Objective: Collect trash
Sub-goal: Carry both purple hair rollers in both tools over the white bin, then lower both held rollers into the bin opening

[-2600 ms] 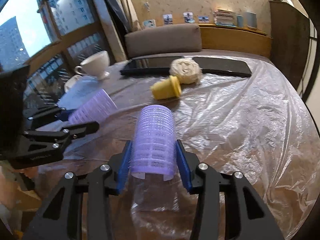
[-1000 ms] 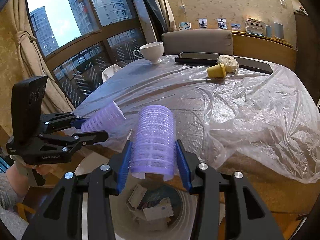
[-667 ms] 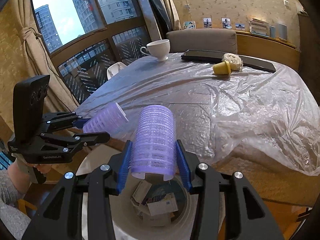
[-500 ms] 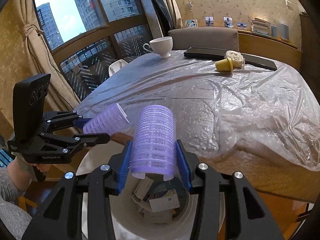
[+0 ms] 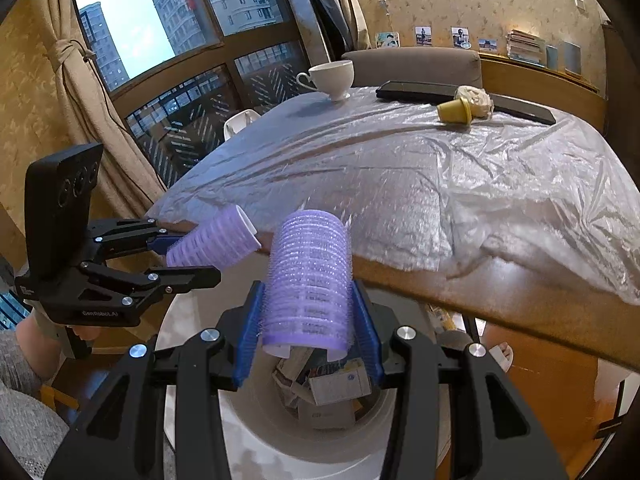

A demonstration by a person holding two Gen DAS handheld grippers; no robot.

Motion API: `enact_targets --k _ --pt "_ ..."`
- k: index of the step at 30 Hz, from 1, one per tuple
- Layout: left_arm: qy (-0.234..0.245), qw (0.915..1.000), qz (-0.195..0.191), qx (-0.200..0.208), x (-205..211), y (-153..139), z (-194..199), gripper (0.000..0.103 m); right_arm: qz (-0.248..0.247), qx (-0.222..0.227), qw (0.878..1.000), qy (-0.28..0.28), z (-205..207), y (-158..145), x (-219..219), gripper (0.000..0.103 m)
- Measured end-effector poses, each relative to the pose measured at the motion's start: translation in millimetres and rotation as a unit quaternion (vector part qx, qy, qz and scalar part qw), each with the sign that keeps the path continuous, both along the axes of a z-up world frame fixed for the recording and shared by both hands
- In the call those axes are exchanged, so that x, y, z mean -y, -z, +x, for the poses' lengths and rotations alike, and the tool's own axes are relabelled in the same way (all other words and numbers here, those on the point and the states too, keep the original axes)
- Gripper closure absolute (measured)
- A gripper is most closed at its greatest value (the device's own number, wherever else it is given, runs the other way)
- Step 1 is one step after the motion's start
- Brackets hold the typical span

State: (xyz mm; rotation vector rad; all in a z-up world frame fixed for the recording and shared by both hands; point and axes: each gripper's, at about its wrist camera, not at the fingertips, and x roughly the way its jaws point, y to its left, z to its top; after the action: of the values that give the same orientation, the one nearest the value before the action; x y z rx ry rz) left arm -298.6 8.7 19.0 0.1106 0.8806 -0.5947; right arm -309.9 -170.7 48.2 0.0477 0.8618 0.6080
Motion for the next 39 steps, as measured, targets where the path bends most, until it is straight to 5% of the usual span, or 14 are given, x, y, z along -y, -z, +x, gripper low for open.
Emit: enact_targets --k 39 --pt "0.020 0.9972 0.052 -0.050 23.7 51.7 -15.7 0.058 -0.050 -0.066 0.997 -0.010 -16.5 56.5 -7.7 0.060"
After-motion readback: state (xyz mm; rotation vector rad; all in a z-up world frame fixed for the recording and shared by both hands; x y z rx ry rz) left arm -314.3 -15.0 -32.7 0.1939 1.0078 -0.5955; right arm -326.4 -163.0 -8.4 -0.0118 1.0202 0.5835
